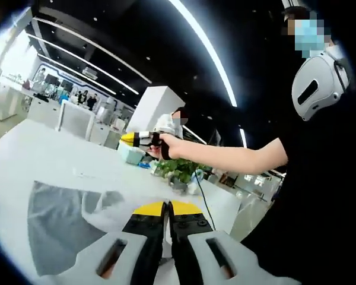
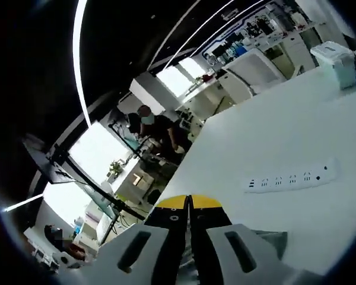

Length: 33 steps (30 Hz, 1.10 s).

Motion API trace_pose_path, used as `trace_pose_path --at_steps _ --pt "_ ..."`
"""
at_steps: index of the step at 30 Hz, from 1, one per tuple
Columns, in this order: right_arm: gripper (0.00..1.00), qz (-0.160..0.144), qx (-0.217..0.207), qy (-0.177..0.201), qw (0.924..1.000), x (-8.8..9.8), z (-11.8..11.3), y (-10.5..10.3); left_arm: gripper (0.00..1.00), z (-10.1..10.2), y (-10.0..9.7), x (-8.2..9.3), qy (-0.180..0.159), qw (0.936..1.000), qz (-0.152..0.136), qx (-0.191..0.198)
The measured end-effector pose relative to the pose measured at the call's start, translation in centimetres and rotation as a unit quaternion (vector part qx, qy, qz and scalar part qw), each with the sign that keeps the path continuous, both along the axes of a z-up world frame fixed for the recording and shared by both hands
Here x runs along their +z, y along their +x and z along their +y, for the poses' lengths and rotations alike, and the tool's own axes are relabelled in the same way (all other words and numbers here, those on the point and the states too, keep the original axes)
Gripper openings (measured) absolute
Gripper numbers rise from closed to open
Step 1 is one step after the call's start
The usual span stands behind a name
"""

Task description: Fold the towel on the table until its edges align and the towel forms a compact rectangular stack.

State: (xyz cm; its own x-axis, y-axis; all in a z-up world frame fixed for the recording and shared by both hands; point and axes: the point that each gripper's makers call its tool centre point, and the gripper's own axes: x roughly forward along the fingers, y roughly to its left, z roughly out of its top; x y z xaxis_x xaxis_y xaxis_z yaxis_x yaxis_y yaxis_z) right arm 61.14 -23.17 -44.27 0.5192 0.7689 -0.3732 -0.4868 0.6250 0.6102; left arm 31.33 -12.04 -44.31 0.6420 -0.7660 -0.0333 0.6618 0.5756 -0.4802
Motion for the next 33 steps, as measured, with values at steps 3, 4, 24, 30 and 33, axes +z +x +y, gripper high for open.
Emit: trace_pose_path --at_steps 3,4,24,30,33 --pt "0.00 0.026 -0.003 0.023 0.9994 -1.8 0.4 -1.1 0.02 0.3 0.2 -2.1 0.016 0.9995 0.023 0.011" --pt "0.00 0.035 -0.008 0.023 0.9991 -2.8 0.2 -1.3 0.02 0.3 0.2 -2.1 0.017 0.9996 0.020 0.013" --pt "0.00 0.140 0.017 -0.113 0.9836 -17.6 -3.2 -12.2 0.02 0.3 0.3 -1.5 0.005 0.9997 0.022 0.003" --pt "0.00 0.132 0.068 -0.157 0.9763 -19.2 -2.7 -14.0 0.02 0.6 0.6 -1.2 0.006 0.9998 0.019 0.003" --pt "0.06 0.124 0.090 -0.176 0.9724 -19.8 -2.8 -14.7 0.02 0.7 0.6 -1.3 0.010 0.9998 0.018 0.002"
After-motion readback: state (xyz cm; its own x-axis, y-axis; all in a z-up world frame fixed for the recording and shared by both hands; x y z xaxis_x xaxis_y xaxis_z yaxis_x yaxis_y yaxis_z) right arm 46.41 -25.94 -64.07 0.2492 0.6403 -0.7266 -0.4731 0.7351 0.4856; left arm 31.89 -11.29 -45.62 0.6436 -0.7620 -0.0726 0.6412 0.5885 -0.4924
